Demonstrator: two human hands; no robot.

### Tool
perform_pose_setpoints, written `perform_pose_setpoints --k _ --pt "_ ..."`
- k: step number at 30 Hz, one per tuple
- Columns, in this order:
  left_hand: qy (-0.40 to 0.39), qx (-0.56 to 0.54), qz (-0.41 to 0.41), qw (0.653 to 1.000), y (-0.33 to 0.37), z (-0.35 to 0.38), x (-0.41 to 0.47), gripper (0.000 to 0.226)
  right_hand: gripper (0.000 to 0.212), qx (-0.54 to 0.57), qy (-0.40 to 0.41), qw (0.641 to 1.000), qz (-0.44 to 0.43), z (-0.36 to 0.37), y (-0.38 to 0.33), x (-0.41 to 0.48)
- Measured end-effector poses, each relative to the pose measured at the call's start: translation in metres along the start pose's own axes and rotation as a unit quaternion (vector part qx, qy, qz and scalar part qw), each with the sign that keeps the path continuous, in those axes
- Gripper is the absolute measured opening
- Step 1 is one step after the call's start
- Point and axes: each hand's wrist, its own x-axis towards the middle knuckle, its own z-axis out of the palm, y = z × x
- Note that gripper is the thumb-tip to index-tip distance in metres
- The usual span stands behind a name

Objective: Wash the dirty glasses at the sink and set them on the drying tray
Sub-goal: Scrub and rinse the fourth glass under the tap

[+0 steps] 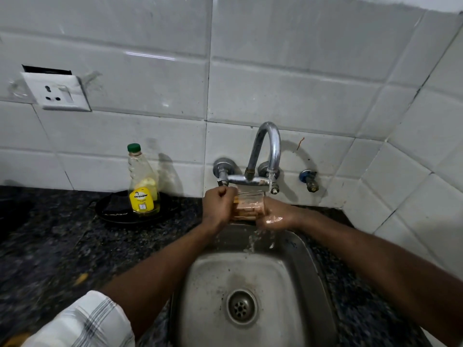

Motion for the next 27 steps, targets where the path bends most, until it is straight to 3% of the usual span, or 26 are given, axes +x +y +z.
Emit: perform_pose_setpoints --k 3,4,5,8,9,11,13,14,15,18,19,20,23,24,25,27 --pt "-0.040 0.007 -0.181 0.983 0.004 -0.001 0.007 0.024 0.066 -0.093 -0.027 0.995 -0.033 0.003 -0.001 0.000" --pt "-0.048 -0.003 -0.185 0.981 0.002 -0.003 0.008 0.028 0.068 -0.089 -0.031 0.995 -0.014 0.006 0.002 0.001" --pt "-0.040 -0.018 -0.151 0.988 -0.001 -0.002 0.007 0.029 0.069 -0.060 -0.036 0.998 0.003 0.005 0.000 0.000" --pt "0.004 -0.015 0.056 0.998 -0.008 -0.001 -0.006 0.020 0.062 -0.007 -0.021 1.000 0.008 0.000 0.004 0.004" --pt "0.012 0.000 0.064 0.998 -0.010 0.001 -0.006 0.021 0.060 -0.022 -0.034 0.999 -0.002 0.000 0.004 0.003" --pt "0.001 -0.006 -0.067 0.998 -0.002 0.004 -0.001 0.023 0.064 -0.035 -0.055 0.998 -0.010 -0.001 0.005 0.001" --pt "-0.065 -0.015 -0.217 0.974 0.012 0.001 -0.003 0.025 0.073 -0.104 -0.046 0.993 -0.042 -0.003 0.001 -0.002" --pt "-0.078 -0.016 -0.220 0.972 0.013 0.001 -0.002 0.029 0.076 -0.094 -0.038 0.994 -0.036 -0.002 0.003 -0.003" --pt "-0.065 -0.026 -0.184 0.981 0.013 0.002 -0.001 0.033 0.076 -0.068 -0.032 0.997 -0.022 -0.002 0.003 -0.003" --pt "0.061 -0.016 0.094 0.994 0.000 0.005 -0.008 0.034 0.069 0.018 -0.008 0.999 0.036 0.000 0.005 0.000" --pt "0.082 -0.001 0.123 0.989 -0.004 0.007 -0.007 0.034 0.071 0.000 0.004 0.999 0.042 0.002 0.007 0.001" --pt "0.071 -0.001 0.088 0.994 -0.003 0.007 -0.004 0.033 0.072 -0.003 0.005 0.999 0.038 0.001 0.008 0.001" --pt "-0.034 0.004 -0.152 0.988 0.008 0.003 -0.001 0.029 0.075 -0.107 -0.030 0.994 0.012 0.000 0.009 0.000" --pt "-0.054 0.012 -0.176 0.983 0.011 0.001 -0.001 0.030 0.075 -0.111 -0.030 0.993 0.017 0.001 0.009 -0.001" --pt "-0.055 0.009 -0.152 0.987 0.011 0.000 0.000 0.030 0.074 -0.097 -0.033 0.995 0.019 0.001 0.010 -0.001" --pt "-0.014 -0.007 0.015 1.000 0.006 -0.001 0.000 0.023 0.068 -0.049 -0.044 0.997 0.029 -0.001 0.010 0.002"
